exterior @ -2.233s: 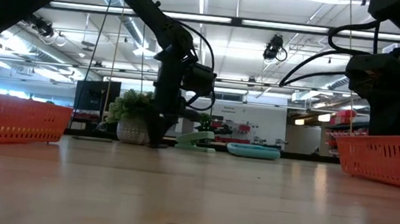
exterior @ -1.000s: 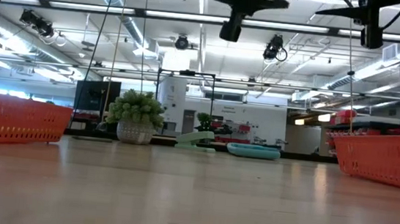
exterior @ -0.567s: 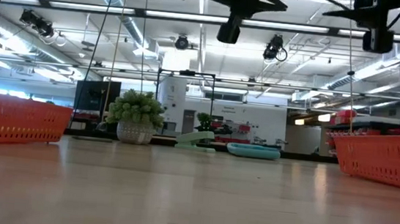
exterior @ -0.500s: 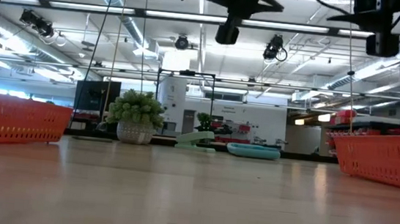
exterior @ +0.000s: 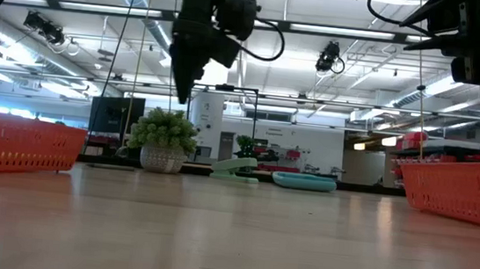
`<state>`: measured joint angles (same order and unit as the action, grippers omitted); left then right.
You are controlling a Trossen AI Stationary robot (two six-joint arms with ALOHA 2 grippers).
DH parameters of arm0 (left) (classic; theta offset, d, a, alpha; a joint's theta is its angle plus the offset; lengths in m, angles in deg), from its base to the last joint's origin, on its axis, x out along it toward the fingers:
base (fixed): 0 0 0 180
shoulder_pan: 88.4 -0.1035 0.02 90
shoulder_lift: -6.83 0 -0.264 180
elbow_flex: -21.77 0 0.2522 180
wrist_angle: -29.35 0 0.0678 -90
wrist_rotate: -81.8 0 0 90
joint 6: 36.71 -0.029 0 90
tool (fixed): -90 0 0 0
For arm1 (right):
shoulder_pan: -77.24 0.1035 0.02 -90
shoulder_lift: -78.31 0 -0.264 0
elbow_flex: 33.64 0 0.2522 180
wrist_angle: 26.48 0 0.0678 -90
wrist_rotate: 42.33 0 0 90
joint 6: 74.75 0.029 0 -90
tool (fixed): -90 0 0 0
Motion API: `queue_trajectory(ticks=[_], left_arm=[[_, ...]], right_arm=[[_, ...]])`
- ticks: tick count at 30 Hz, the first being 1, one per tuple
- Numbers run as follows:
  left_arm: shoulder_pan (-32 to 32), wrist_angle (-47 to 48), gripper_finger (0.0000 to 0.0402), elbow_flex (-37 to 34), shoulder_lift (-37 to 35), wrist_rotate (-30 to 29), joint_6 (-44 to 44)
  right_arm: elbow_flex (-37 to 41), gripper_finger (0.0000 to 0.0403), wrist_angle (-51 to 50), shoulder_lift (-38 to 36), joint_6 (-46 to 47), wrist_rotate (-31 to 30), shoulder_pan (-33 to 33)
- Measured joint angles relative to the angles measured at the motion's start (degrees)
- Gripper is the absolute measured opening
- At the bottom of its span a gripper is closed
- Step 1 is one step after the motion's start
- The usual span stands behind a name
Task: Sort crayons/erasers/pens/pencils in bins
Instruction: Put the dark green crayon into the top right orange basket, then put the gray crayon into the top right orange basket
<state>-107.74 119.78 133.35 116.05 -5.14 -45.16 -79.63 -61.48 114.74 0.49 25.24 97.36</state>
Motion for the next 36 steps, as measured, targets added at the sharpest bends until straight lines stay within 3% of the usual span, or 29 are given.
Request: queue_trajectory(ticks=[5,10,15,20,25,36], left_arm=[[-4.3,-3.5,0.0052,-11.0,-7.4,8.4,-7.5],[-10.9,-11.1,0.0052,-26.1,-18.5,5.2,-7.6],[-17.3,-19.1,0.0055,-36.9,-25.1,4.2,-8.8],[-22.2,-22.5,0.0074,-42.6,-24.6,3.1,-9.0],[-24.6,-27.0,0.0116,-46.5,-24.1,-1.1,-15.0],[-24.8,-31.8,0.0209,-47.3,-19.0,-4.8,-16.2]], right_arm=[[0.0,0.0143,-0.5,0.0,0.0,-0.4,0.0],[0.0,0.0143,-0.5,0.0,1.3,-0.6,0.0],[0.0,0.0143,-1.2,0.0,1.1,-5.4,0.0],[0.0,0.0143,-1.7,0.0,0.4,-8.9,-1.1],[0.0,0.0143,-1.8,0.0,0.0,-9.0,-2.8],[0.0,0.0143,-1.8,0.0,0.4,-9.0,-3.3]])
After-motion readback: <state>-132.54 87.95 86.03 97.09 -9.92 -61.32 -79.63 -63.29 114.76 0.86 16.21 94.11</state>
